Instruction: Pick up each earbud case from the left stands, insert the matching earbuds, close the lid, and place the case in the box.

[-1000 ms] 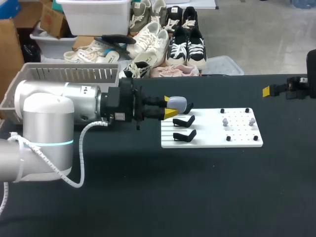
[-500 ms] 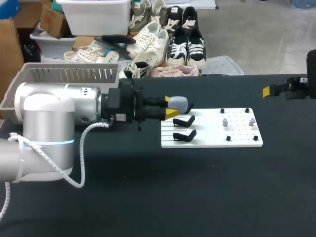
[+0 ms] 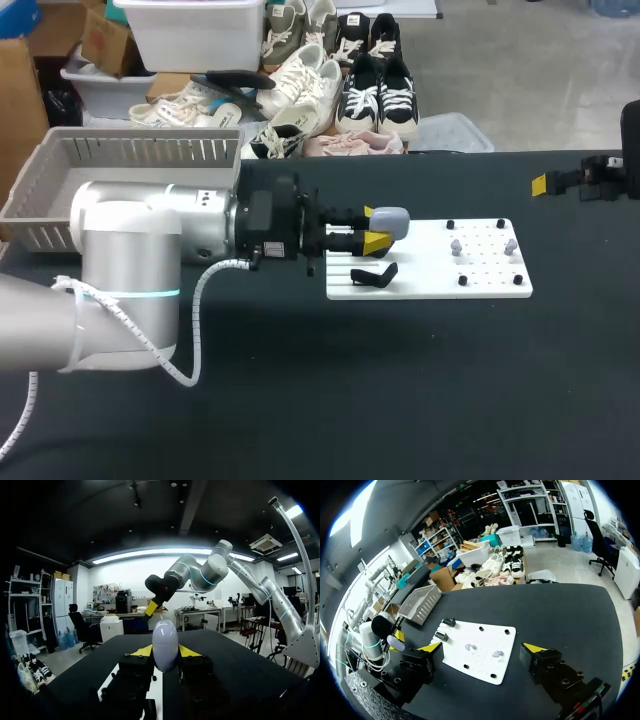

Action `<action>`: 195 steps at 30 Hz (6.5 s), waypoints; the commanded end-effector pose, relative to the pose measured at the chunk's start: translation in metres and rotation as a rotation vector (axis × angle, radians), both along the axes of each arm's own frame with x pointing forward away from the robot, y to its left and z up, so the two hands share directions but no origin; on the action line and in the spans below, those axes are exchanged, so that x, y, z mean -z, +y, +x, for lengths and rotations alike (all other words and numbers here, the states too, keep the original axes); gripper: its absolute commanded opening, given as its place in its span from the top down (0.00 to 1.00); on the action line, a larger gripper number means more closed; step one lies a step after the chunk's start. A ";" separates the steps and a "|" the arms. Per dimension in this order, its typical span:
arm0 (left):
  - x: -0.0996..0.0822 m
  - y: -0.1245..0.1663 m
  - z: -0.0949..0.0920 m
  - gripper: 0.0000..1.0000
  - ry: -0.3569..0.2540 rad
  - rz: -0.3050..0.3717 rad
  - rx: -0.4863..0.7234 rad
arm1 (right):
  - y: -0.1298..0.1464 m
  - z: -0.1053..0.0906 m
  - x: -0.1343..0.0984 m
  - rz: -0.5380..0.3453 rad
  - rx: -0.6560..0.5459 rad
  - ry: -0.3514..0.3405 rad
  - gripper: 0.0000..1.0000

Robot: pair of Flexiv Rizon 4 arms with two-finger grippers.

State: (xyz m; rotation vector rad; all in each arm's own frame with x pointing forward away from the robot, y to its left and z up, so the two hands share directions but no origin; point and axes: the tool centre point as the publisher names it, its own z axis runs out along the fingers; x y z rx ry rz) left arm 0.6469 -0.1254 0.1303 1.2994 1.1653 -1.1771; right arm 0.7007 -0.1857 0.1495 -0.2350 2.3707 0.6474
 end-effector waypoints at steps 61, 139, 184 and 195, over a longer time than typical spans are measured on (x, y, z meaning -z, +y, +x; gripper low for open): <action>0.020 -0.010 0.003 1.00 -0.056 -0.025 0.051 | 0.129 -0.095 -0.023 -0.312 -0.370 -0.182 0.00; 0.020 -0.010 0.003 1.00 -0.056 -0.025 0.051 | 0.172 -0.039 0.009 -0.430 -0.276 -0.070 0.00; 0.020 -0.010 0.003 1.00 -0.056 -0.025 0.051 | 0.048 -0.002 0.034 -1.018 -0.009 0.123 0.00; 0.020 -0.010 0.003 1.00 -0.056 -0.025 0.051 | 0.035 -0.003 0.061 -0.999 -0.037 0.236 0.05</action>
